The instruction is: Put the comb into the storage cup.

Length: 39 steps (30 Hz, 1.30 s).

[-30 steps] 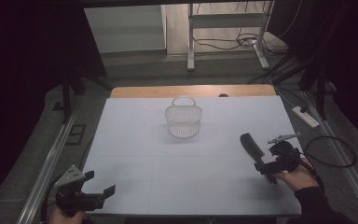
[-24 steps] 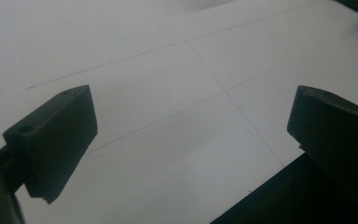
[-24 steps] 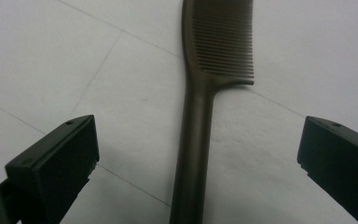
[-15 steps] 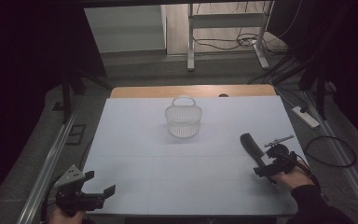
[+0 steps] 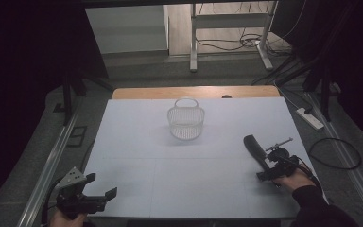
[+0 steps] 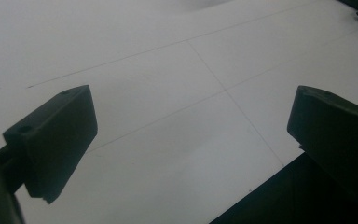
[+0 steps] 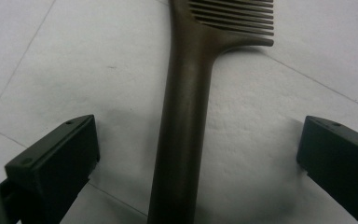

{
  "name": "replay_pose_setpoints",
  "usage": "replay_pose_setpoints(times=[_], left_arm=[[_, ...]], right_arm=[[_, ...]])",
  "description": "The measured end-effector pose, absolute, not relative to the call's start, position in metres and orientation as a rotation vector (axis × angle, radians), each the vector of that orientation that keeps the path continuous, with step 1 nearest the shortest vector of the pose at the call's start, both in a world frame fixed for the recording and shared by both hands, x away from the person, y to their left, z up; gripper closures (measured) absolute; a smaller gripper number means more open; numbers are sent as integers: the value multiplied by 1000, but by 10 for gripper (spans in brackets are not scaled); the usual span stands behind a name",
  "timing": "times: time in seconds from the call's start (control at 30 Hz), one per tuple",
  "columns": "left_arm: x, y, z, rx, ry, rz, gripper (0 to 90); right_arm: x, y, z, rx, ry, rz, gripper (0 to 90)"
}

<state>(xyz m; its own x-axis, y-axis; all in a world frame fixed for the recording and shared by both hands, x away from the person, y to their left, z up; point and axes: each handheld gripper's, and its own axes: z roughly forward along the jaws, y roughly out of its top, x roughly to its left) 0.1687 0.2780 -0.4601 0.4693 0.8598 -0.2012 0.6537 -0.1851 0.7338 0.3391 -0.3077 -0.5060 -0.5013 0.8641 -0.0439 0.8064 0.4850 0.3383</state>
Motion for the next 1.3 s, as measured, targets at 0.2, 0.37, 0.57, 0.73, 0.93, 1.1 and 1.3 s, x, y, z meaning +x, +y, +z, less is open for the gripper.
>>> replay_pose_setpoints(times=[0.2,0.37,0.57,0.73,0.93,1.1,1.3], left_arm=[[169,278,-460,1918,1266,326,21],[169,278,-460,1917,1266,326,21],[169,278,-460,1917,1266,325,21],[169,279,-460,1915,1266,325,21],[169,279,-460,1914,1266,325,21],[168,279,-460,1910,1265,328,18],[168,279,-459,1905,1253,332,5]], right_arm=[[340,-305,-505,1464,2524,365,14],[337,-301,-497,1459,2525,382,270],[337,-300,-493,1479,2513,398,470],[339,-306,-491,1491,2510,408,648],[341,-308,-490,1504,2519,411,720],[340,-310,-490,1489,2524,434,723],[339,-315,-490,1531,2504,498,725]])
